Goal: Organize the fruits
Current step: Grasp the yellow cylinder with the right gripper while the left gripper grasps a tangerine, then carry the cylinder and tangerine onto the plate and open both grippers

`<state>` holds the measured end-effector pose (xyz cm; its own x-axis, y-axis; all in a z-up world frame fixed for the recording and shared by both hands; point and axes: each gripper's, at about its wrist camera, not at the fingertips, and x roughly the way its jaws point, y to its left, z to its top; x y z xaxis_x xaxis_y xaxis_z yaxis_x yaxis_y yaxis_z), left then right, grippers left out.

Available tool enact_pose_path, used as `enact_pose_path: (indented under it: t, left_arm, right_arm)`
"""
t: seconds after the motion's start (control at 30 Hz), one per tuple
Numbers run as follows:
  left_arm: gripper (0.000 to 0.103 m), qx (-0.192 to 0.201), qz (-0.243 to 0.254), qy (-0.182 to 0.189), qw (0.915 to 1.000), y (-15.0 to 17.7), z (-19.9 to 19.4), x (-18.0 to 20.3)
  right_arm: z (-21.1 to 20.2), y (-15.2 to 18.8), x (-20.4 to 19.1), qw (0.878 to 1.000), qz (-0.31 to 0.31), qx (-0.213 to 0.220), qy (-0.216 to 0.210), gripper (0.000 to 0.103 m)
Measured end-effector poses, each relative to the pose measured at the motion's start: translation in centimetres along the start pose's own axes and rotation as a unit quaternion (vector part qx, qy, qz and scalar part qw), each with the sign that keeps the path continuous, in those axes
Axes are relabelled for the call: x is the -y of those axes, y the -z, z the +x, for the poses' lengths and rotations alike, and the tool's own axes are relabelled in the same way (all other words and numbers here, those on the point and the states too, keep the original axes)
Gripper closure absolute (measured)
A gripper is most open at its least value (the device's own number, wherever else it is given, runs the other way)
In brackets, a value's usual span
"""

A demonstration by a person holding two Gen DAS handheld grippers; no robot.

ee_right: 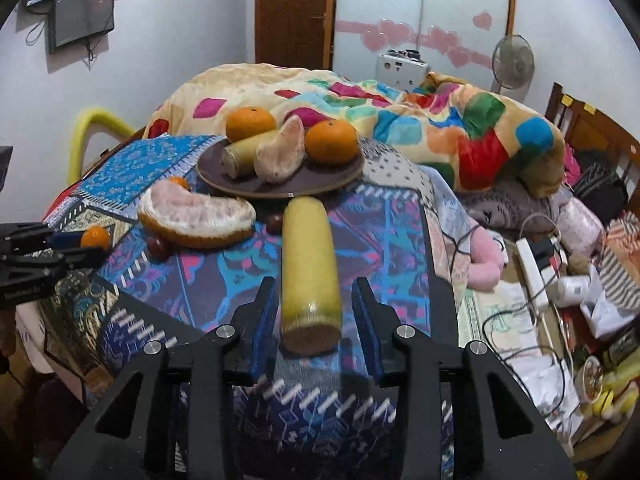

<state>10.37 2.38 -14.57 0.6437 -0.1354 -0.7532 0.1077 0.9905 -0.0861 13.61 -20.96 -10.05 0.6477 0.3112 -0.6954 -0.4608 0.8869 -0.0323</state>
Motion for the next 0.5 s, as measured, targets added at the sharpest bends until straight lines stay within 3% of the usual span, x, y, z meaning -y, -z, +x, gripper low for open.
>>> enact_pose_path:
  t: [0.33, 0.5]
  left_arm:
    - [0.07, 0.003, 0.006, 0.005, 1.0, -0.6, 0.7, -0.1]
    - [0.07, 0.004, 0.006, 0.003, 1.0, -1.3, 1.3, -0.1]
  right_arm:
    - [4.9, -1.3, 0.7, 0.998, 0.004, -0.054, -0.031, 0.067]
    - [5.9, -1.6, 0.7, 0.998, 0.002, -0.056, -0.041, 0.069]
